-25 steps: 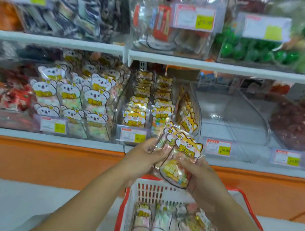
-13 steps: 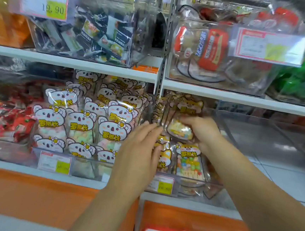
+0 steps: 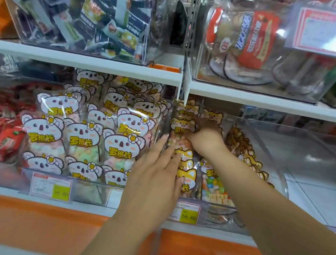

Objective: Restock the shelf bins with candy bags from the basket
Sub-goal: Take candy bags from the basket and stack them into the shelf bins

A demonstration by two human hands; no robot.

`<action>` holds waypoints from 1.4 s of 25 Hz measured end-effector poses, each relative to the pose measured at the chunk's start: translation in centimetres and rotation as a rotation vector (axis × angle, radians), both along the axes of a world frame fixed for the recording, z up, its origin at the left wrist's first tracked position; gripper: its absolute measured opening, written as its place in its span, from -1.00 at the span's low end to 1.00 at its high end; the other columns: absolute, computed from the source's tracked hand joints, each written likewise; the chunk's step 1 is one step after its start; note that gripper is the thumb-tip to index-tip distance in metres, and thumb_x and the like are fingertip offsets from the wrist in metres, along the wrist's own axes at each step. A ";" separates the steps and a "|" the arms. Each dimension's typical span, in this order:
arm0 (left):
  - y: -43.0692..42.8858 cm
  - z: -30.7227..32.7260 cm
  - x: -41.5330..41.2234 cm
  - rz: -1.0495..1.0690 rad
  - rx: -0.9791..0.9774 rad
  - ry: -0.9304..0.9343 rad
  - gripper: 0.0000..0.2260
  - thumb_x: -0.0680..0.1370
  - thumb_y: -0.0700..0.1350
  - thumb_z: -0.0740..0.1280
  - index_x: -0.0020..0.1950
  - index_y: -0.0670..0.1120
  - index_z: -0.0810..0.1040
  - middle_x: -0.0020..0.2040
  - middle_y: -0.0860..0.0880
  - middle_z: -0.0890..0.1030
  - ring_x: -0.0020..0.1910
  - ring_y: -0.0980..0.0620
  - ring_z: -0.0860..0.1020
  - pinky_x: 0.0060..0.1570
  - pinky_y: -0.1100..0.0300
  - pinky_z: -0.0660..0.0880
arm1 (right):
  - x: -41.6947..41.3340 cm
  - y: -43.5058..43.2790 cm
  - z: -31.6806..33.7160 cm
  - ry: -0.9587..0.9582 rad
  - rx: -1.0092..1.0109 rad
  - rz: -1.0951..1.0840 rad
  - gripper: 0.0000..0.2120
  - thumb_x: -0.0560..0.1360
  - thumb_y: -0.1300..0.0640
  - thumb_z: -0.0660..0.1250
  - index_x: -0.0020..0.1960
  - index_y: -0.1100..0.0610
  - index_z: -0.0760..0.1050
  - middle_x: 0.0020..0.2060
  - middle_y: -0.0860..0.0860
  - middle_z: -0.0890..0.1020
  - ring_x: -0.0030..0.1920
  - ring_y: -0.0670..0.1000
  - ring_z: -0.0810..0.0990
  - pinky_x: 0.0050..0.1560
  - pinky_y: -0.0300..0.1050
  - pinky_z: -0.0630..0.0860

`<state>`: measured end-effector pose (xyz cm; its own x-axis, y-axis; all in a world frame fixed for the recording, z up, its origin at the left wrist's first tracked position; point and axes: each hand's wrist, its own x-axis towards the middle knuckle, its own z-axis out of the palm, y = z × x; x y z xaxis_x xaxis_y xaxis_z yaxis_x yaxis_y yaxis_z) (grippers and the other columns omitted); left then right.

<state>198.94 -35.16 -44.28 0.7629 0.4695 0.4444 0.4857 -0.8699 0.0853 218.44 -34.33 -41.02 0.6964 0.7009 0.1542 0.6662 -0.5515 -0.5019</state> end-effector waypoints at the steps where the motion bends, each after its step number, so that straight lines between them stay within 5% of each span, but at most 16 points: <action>1: 0.0 0.0 -0.1 -0.002 -0.002 0.003 -0.49 0.50 0.12 0.08 0.28 -0.09 0.59 0.33 -0.03 0.55 0.46 -0.06 0.34 0.23 0.00 0.46 | -0.2 -0.3 -0.1 -0.015 -0.011 0.023 -0.45 0.53 0.00 0.32 0.48 0.03 0.28 0.35 0.13 0.46 0.37 0.18 0.36 0.27 -0.01 0.42; 6: -0.4 0.3 -0.4 -0.009 -0.034 -0.016 -0.52 0.53 0.10 0.14 0.34 -0.09 0.54 0.39 -0.02 0.50 0.49 -0.06 0.29 0.30 -0.03 0.40 | -1.3 -2.8 1.8 0.090 0.147 0.030 -0.39 0.52 0.00 0.37 0.50 0.06 0.25 0.28 0.12 0.52 0.17 0.12 0.54 0.03 -0.17 0.46; 8: -0.9 0.7 -0.5 -0.018 -0.098 -0.071 -0.56 0.56 0.06 0.22 0.41 -0.06 0.47 0.45 0.01 0.43 0.53 -0.03 0.20 0.39 0.00 0.29 | -2.0 -5.1 2.8 0.077 0.195 0.035 -0.48 0.55 0.03 0.34 0.47 0.06 0.31 0.21 0.13 0.57 0.01 0.07 0.56 -0.14 -0.22 0.43; 10: -1.6 0.9 -0.7 -0.037 -0.113 -0.125 -0.56 0.58 0.02 0.28 0.44 -0.05 0.43 0.48 0.03 0.37 0.55 0.01 0.14 0.44 0.09 0.13 | -3.2 -8.3 3.5 0.106 0.312 0.035 -0.58 0.57 0.08 0.31 0.41 0.06 0.40 0.21 0.08 0.58 0.03 0.01 0.55 -0.04 -0.28 0.43; 13: -3.8 1.0 -1.1 -0.107 -0.077 -0.183 -0.60 0.56 -0.01 0.25 0.38 -0.09 0.50 0.43 -0.01 0.45 0.51 -0.02 0.24 0.44 0.11 0.05 | -4.9 -14.2 3.7 0.260 0.468 0.047 -0.74 0.57 0.14 0.30 0.26 0.02 0.50 0.01 0.02 0.62 -0.14 -0.07 0.58 -0.14 -0.36 0.51; 17: -9.0 0.3 -0.9 -0.233 -0.149 -0.190 -0.60 0.51 -0.03 0.26 0.32 -0.09 0.55 0.32 -0.03 0.55 0.41 -0.05 0.40 0.43 0.24 0.12 | -7.2 -22.7 2.9 0.521 0.485 0.048 -0.85 0.57 0.23 0.30 0.11 0.07 0.55 -0.20 0.09 0.57 -0.28 0.03 0.59 -0.20 -0.05 0.61; 22: -16.8 -3.9 0.2 -0.400 -0.375 0.104 -0.62 0.62 0.00 0.25 0.44 0.05 0.41 0.44 0.08 0.40 0.42 0.04 0.33 0.37 0.21 0.24 | -4.7 -33.7 -3.9 0.581 0.017 0.079 -0.82 0.55 0.18 0.33 0.13 0.00 0.54 -0.16 0.01 0.61 -0.17 -0.04 0.60 -0.18 -0.15 0.57; 25: -20.8 -7.5 1.3 -0.469 -0.528 0.315 -0.60 0.64 -0.01 0.22 0.49 0.08 0.33 0.50 0.10 0.30 0.45 0.07 0.28 0.35 0.22 0.24 | -2.0 -40.3 -9.3 0.679 -0.311 -0.030 -0.75 0.57 0.23 0.29 0.23 0.08 0.48 -0.05 0.12 0.60 -0.14 0.04 0.53 -0.20 -0.15 0.47; 28: -23.7 -11.7 2.6 -0.476 -0.663 0.439 -0.61 0.65 0.00 0.20 0.48 0.08 0.34 0.48 0.07 0.33 0.39 0.06 0.36 0.30 0.22 0.31 | 0.4 -45.0 -13.9 1.010 -0.490 -0.266 -0.81 0.45 0.26 0.40 0.02 0.10 0.48 -0.34 0.08 0.53 -0.44 -0.01 0.42 -0.41 -0.25 0.34; 30: -25.2 -14.6 3.3 -0.469 -0.758 0.494 -0.62 0.65 0.00 0.20 0.47 0.08 0.36 0.47 0.05 0.34 0.35 0.05 0.40 0.25 0.24 0.33 | 1.0 -45.9 -16.7 1.068 -0.588 -0.287 -0.72 0.35 0.21 0.48 -0.03 0.13 0.45 -0.40 0.05 0.47 -0.50 -0.03 0.37 -0.50 -0.29 0.27; 31: -25.8 -15.9 3.6 -0.460 -0.812 0.525 -0.63 0.65 -0.02 0.21 0.47 0.07 0.36 0.47 0.04 0.34 0.36 0.04 0.40 0.24 0.25 0.32 | 1.0 -45.9 -18.3 1.035 -0.642 -0.272 -0.74 0.44 0.20 0.41 0.09 0.15 0.45 -0.28 0.08 0.50 -0.37 0.01 0.46 -0.41 -0.27 0.33; 33: -26.9 -18.2 3.8 -0.430 -0.929 0.580 -0.63 0.64 -0.05 0.23 0.46 0.05 0.37 0.50 0.02 0.32 0.37 0.01 0.42 0.28 0.23 0.33 | 0.6 -45.5 -21.3 0.597 -0.817 -0.154 -0.65 0.58 0.16 0.23 0.35 0.20 0.36 0.05 0.14 0.54 0.03 0.10 0.55 -0.05 -0.16 0.47; 35: -27.8 -20.2 3.7 -0.378 -1.021 0.618 -0.62 0.63 -0.04 0.24 0.46 0.03 0.37 0.50 -0.03 0.34 0.32 -0.03 0.48 0.28 0.16 0.41 | -0.9 -44.9 -22.3 0.286 -0.942 -0.042 -0.66 0.61 0.19 0.12 0.35 0.25 0.33 0.20 0.18 0.49 0.17 0.17 0.51 0.13 -0.04 0.45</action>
<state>202.67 -63.00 -64.49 0.8759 0.0944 -0.4731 0.4193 -0.6341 0.6497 217.57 -79.19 -63.35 0.6477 0.4243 -0.6329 0.5587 -0.8292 0.0159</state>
